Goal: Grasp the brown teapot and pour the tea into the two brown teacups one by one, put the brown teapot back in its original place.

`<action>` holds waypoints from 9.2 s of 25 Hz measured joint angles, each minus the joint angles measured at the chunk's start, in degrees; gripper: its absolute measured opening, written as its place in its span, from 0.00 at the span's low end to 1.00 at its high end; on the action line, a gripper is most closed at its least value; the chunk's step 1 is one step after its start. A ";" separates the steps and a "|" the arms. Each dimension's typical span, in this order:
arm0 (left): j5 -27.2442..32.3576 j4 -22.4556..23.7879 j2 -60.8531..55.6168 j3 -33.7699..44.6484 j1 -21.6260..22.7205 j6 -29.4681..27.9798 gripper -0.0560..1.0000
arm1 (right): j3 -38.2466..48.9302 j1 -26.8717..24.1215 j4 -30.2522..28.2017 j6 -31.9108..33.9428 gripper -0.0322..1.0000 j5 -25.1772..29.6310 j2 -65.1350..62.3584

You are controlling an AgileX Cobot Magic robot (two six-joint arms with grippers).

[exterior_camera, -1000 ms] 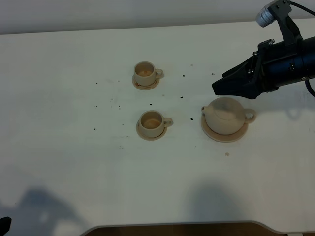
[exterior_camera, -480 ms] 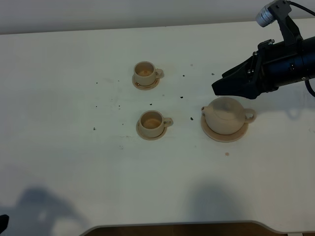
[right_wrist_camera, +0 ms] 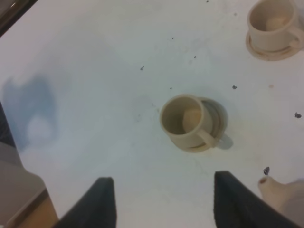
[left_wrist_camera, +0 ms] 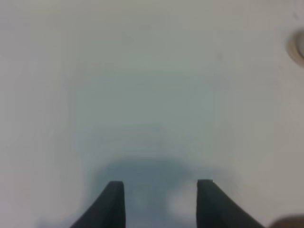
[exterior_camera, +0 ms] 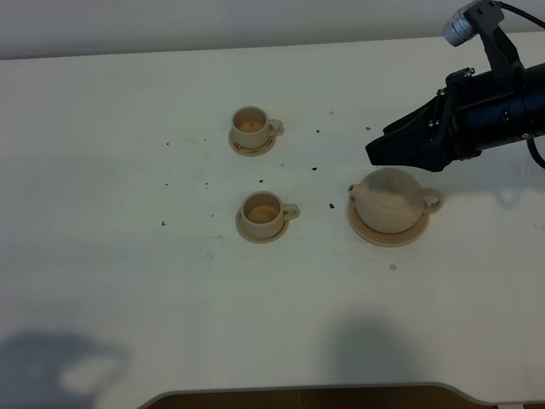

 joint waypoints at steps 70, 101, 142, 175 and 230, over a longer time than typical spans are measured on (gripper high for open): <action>0.10 0.00 -6.73 0.00 1.34 0.01 0.40 | -21.38 12.19 -58.98 18.95 0.46 2.92 16.83; 0.10 0.00 -6.73 0.00 1.34 0.08 0.40 | -21.07 12.19 -63.92 15.07 0.45 -0.81 22.65; 0.10 0.00 -6.73 0.00 1.34 -0.03 0.40 | -21.07 17.42 -76.24 15.28 0.34 -1.67 24.24; 0.10 0.00 -6.73 0.00 1.34 0.03 0.40 | -21.07 19.70 -82.01 15.16 0.15 -2.11 25.49; 0.10 0.00 -6.73 0.00 1.34 0.03 0.40 | -25.33 17.39 -63.94 45.41 0.15 6.75 25.65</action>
